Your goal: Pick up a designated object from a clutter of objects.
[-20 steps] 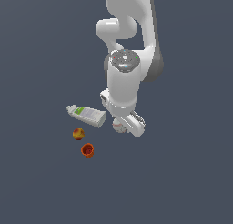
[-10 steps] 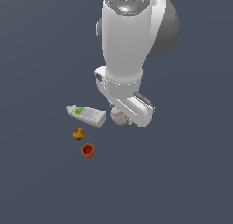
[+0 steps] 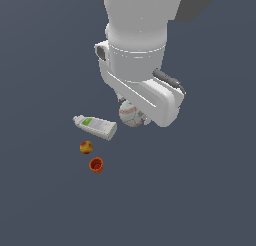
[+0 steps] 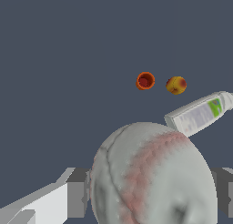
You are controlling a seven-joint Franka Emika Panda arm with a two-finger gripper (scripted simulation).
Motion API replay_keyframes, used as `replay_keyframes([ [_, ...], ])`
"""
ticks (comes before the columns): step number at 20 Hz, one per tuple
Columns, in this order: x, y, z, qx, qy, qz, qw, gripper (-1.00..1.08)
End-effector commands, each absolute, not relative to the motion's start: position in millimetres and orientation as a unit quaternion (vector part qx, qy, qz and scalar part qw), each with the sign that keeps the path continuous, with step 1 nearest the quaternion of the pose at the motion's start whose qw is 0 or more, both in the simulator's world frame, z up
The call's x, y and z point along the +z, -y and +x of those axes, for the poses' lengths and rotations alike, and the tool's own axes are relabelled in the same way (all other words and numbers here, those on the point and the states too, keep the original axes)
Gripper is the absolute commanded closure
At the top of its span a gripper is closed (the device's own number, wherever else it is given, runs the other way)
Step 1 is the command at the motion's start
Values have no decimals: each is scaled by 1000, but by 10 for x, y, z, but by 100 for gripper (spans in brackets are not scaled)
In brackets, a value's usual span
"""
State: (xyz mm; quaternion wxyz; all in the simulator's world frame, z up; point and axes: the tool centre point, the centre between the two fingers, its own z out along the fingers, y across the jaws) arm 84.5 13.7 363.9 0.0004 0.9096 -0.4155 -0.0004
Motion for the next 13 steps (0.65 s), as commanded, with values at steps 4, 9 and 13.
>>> replay_keyframes([
  [4,3899,-130,912,0,415,910,0,108],
  [9,4004,-128,946,0,415,910,0,108],
  [13,4027,-127,955,0,415,910,0,108],
])
